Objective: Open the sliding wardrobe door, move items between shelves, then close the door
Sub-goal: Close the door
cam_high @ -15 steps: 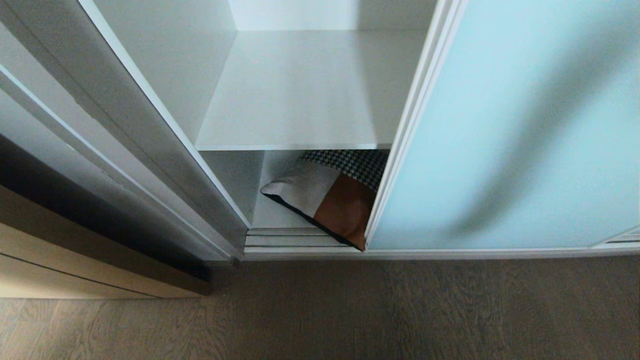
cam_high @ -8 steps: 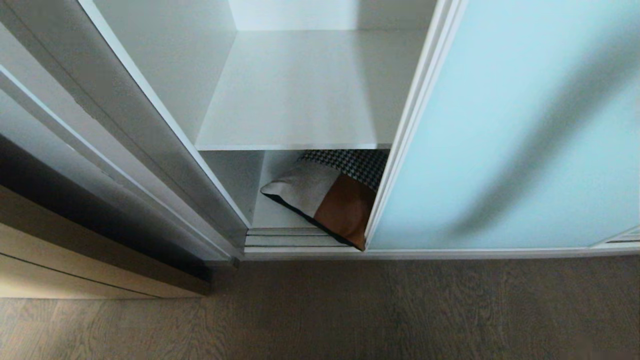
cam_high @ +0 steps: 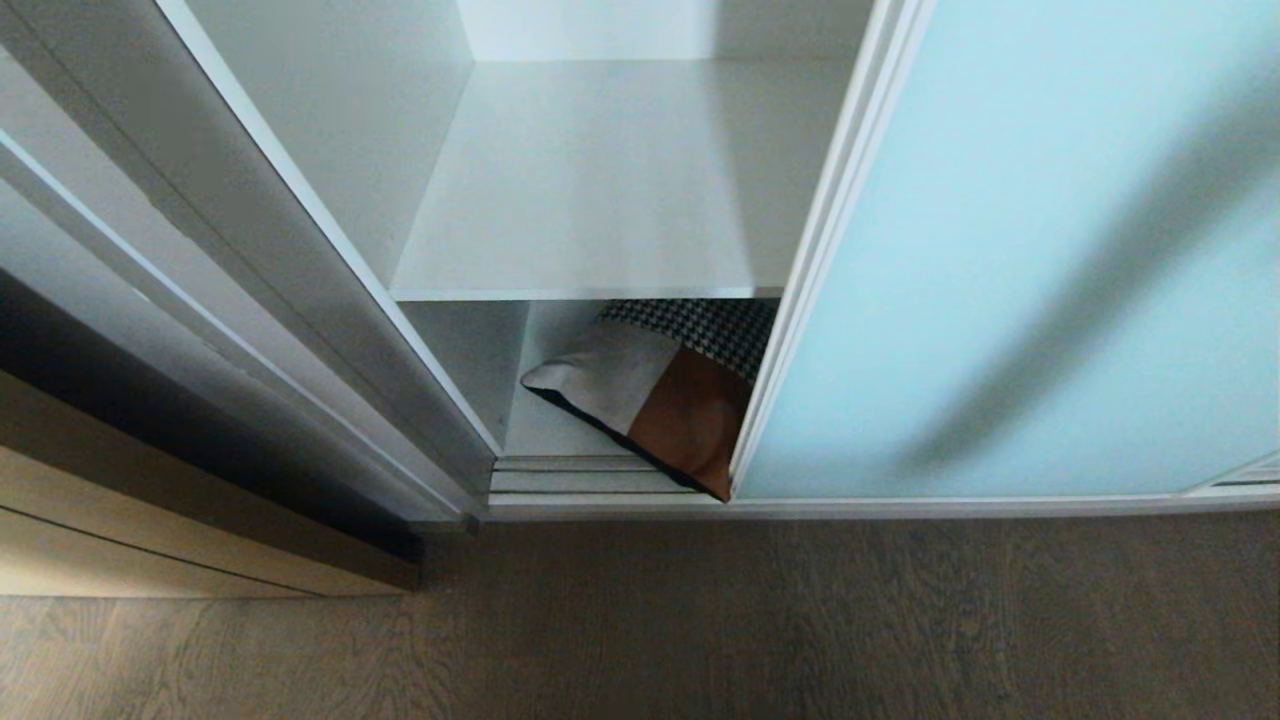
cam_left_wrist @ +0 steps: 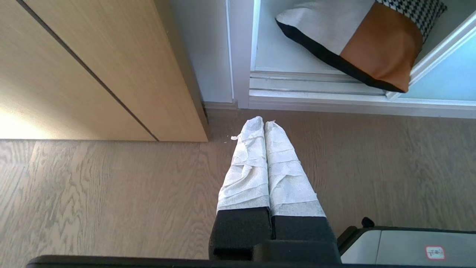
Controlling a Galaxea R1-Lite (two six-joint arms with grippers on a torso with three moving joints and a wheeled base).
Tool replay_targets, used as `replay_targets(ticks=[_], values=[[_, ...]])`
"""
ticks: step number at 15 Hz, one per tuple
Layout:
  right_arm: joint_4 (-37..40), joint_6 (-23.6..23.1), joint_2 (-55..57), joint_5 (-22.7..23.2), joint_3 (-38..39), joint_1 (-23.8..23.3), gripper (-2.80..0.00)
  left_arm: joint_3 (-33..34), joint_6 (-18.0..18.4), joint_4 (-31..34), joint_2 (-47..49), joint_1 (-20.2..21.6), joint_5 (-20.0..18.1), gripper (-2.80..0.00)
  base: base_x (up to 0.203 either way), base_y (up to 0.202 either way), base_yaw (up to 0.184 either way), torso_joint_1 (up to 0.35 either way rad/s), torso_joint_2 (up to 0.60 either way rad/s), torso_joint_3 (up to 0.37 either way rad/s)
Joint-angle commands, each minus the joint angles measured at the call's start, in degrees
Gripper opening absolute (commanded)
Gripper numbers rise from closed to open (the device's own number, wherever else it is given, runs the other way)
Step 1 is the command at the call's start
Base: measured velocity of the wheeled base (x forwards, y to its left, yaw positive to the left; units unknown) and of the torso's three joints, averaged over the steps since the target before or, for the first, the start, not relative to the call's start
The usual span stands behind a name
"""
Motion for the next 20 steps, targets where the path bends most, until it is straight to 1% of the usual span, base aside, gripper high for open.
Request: replay_targets(ticks=[1,4,6,11,16,20], values=[[-0.2,1.9,0.4,0.3,0.3,1.9,-2.8,0.1,0.0,0.0,0.1,0.0,0.0,-2.8,0.0,0.0,0.0,0.0,0.0,0.0],[-0.1,4.7,0.2,0.3,0.7,4.6,-2.8,0.1,0.0,0.0,0.1,0.0,0.0,-2.8,0.0,0.0,0.0,0.0,0.0,0.0],[0.3,5.7,0.7,0.2,0.8,6.1,-2.8,0.1,0.0,0.0,0.1,-0.1,0.0,-2.8,0.0,0.0,0.0,0.0,0.0,0.0],[0.3,5.7,3.7,0.1,0.4,7.0,-2.8,0.1,0.0,0.0,0.1,0.0,0.0,-2.8,0.0,0.0,0.0,0.0,0.0,0.0],[0.2,5.8,5.0,-0.2,0.5,9.8,-2.8,0.1,0.0,0.0,0.1,0.0,0.0,-2.8,0.0,0.0,0.0,0.0,0.0,0.0],[0.2,5.8,5.7,-3.6,0.8,13.7,-2.8,0.1,0.0,0.0,0.1,0.0,0.0,-2.8,0.0,0.0,0.0,0.0,0.0,0.0]])
